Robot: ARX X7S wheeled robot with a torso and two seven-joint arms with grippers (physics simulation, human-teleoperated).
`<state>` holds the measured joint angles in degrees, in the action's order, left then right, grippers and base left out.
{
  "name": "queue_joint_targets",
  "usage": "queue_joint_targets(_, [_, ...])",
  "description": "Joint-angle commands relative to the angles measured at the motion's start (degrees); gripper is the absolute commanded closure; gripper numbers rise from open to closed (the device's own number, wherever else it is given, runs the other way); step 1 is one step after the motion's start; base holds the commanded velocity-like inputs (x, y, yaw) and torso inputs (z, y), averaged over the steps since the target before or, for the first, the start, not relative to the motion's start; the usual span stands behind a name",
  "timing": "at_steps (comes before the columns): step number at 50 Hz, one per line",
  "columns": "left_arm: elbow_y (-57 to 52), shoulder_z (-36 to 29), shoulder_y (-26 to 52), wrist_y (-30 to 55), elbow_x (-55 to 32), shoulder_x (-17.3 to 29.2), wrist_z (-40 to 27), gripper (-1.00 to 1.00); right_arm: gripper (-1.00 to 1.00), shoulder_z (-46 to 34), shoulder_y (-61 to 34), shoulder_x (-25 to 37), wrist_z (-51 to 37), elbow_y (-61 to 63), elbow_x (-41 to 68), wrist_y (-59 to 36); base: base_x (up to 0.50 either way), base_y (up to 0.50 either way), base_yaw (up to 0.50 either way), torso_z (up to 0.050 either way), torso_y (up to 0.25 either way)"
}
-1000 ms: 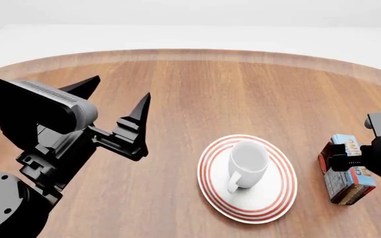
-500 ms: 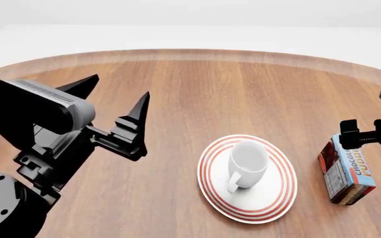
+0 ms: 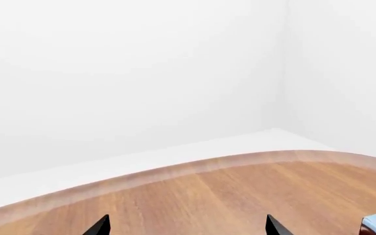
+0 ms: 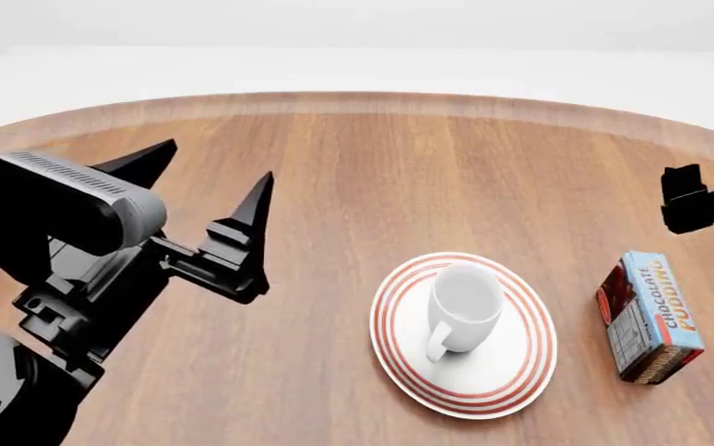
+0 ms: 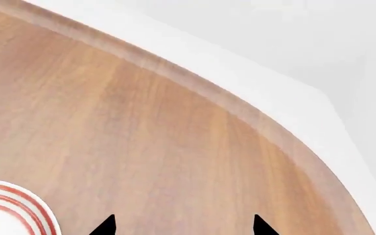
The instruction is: Pick up the white mug and put it on the plate, and put the chocolate pudding to the right of the plate.
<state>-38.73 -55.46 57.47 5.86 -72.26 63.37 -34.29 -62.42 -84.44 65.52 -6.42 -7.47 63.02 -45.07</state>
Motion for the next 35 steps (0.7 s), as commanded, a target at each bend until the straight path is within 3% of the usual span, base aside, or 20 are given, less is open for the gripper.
queue_joint_targets(1, [0.0, 1.3, -0.4, -0.6, 1.1, -0.7, 1.1, -1.0, -1.0, 2.6, -3.8, 6.4, -0.2, 16.3, 0.3, -2.9, 0.0, 0.0, 0.0, 0.0, 0.0])
queue_joint_targets(14, [-0.6, 1.4, -0.7, -0.8, 1.9, -0.9, 0.7, -1.0, -1.0, 5.5, 0.4, 16.0, -6.2, 29.5, 4.4, 10.6, 0.0, 0.0, 0.0, 0.0, 0.0])
queue_joint_targets(35, [-3.6, 2.4, -0.3, -0.7, 2.4, 0.9, -1.4, -1.0, -1.0, 7.4, 1.2, 23.7, -15.0, 45.9, 7.0, 21.8, 0.0, 0.0, 0.0, 0.0, 0.0])
